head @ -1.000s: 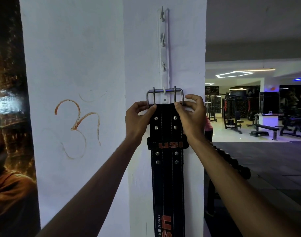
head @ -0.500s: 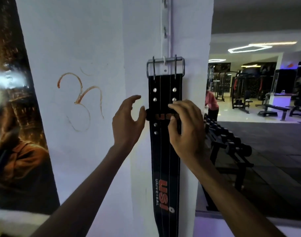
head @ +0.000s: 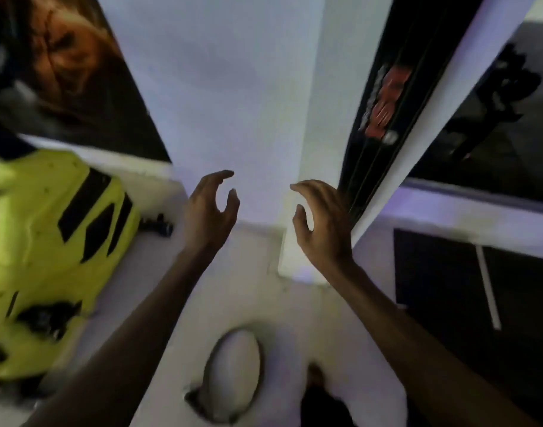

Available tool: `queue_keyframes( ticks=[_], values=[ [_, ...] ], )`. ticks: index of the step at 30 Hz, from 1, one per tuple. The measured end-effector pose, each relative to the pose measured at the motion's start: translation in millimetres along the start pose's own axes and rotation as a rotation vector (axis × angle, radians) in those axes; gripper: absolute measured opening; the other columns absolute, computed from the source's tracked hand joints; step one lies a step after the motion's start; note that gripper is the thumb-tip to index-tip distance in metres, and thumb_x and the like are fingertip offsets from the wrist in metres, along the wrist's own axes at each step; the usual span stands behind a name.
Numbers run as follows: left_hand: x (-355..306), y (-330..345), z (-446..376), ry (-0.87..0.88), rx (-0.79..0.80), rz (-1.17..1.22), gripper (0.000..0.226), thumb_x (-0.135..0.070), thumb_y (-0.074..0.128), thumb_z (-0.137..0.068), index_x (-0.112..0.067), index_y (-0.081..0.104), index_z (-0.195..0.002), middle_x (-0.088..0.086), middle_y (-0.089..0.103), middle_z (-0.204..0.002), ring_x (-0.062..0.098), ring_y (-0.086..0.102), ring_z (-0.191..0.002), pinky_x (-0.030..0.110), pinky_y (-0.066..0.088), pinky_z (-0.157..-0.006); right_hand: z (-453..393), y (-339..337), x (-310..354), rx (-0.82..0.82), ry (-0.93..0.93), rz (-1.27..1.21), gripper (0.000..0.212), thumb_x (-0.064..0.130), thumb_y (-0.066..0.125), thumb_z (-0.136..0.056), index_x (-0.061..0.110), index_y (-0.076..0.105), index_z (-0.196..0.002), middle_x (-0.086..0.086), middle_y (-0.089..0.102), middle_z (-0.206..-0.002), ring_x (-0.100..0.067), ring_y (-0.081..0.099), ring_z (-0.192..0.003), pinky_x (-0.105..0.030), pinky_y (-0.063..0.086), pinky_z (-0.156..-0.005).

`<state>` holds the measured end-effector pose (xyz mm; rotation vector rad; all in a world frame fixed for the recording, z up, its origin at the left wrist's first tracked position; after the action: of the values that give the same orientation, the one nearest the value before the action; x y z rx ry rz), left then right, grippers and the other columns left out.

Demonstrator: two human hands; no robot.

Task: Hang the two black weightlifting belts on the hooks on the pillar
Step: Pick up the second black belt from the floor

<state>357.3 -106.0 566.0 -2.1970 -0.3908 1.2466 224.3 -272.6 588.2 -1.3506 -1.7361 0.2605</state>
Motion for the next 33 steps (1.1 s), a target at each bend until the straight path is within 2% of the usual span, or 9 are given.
queue_keyframes(
  ticks=[5,10,15,20,23,25,29,31,33],
  values=[
    [170,-5,117,-0.246,0.160,-0.049,0.033,-0.019,0.060,-0.094,-0.015,0.066,-0.126,0.006,0.072,-0.125,0.028,0.070,-0.107,0.046,0.058,-0.093,132,142,21,0.270,0.163,-0.006,0.034,0.004,0.057,-0.087,0.008,0.064,-0.121,-0.008,0.065,-0.119,-0.025,0.058,-0.114,-0.037,0.047,-0.100],
    [321,-7,253,-0.526,0.297,-0.108,0.030,-0.017,0.062,-0.094,-0.021,0.067,-0.123,0.000,0.072,-0.124,0.024,0.071,-0.105,0.045,0.058,-0.091,274,287,32,0.581,0.261,-0.004,0.038,0.002,0.058,-0.086,0.008,0.063,-0.123,-0.011,0.065,-0.119,-0.026,0.054,-0.113,-0.041,0.049,-0.097],
    [466,47,400,-0.784,0.512,-0.146,0.029,-0.019,0.061,-0.095,-0.026,0.067,-0.123,-0.004,0.076,-0.120,0.020,0.074,-0.106,0.042,0.058,-0.094,434,428,8,0.838,0.335,-0.015,0.043,0.002,0.055,-0.084,0.002,0.058,-0.127,-0.016,0.065,-0.117,-0.032,0.058,-0.111,-0.043,0.052,-0.095],
    [601,126,522,-0.895,0.528,-0.209,0.037,-0.016,0.059,-0.095,-0.021,0.062,-0.132,0.002,0.070,-0.131,0.022,0.070,-0.112,0.044,0.058,-0.097,604,578,-35,1.127,0.253,-0.056,0.046,0.011,0.051,-0.083,0.002,0.055,-0.128,-0.017,0.062,-0.115,-0.036,0.057,-0.106,-0.048,0.053,-0.087],
    [670,162,587,-0.983,0.498,-0.238,0.043,-0.012,0.055,-0.097,-0.016,0.056,-0.140,0.005,0.066,-0.137,0.024,0.068,-0.116,0.044,0.055,-0.100,679,653,-55,1.157,0.213,-0.059,0.044,0.018,0.054,-0.091,0.006,0.051,-0.134,-0.015,0.062,-0.116,-0.032,0.059,-0.104,-0.042,0.053,-0.083],
    [712,178,626,-1.050,0.498,-0.267,0.047,-0.010,0.053,-0.097,-0.014,0.052,-0.144,0.006,0.065,-0.138,0.026,0.066,-0.118,0.045,0.053,-0.103,713,693,-66,1.111,0.240,-0.058,0.052,0.031,0.058,-0.095,0.009,0.045,-0.141,-0.014,0.063,-0.119,-0.031,0.060,-0.105,-0.037,0.052,-0.085],
    [762,196,674,-1.062,0.602,-0.289,0.051,-0.014,0.055,-0.099,-0.014,0.047,-0.149,0.006,0.063,-0.141,0.027,0.064,-0.122,0.045,0.051,-0.105,745,755,-81,1.099,0.287,0.034,0.075,0.043,0.074,-0.081,0.008,0.045,-0.140,-0.020,0.048,-0.141,-0.035,0.052,-0.123,-0.044,0.048,-0.101],
    [778,200,684,-1.044,0.626,-0.282,0.051,-0.014,0.056,-0.099,-0.013,0.047,-0.150,0.008,0.064,-0.141,0.027,0.065,-0.121,0.044,0.053,-0.104,758,772,-84,1.117,0.258,0.111,0.069,0.036,0.081,-0.075,0.008,0.051,-0.130,-0.018,0.051,-0.136,-0.034,0.057,-0.115,-0.041,0.052,-0.093],
    [785,199,688,-1.061,0.628,-0.271,0.049,-0.013,0.055,-0.099,-0.012,0.049,-0.148,0.007,0.066,-0.138,0.025,0.066,-0.119,0.039,0.051,-0.103,761,774,-84,1.084,0.257,0.118,0.052,0.020,0.082,-0.072,0.005,0.059,-0.117,-0.019,0.062,-0.116,-0.037,0.064,-0.096,-0.039,0.055,-0.078]
  ],
)
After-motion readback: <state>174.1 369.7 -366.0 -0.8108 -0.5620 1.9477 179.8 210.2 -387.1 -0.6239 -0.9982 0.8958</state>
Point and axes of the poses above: each hand's wrist, its own z-axis away from the middle knuckle, its own y-axis out of the palm, x = y × z, the point moved 8 cm from there along -z, towards the middle knuckle
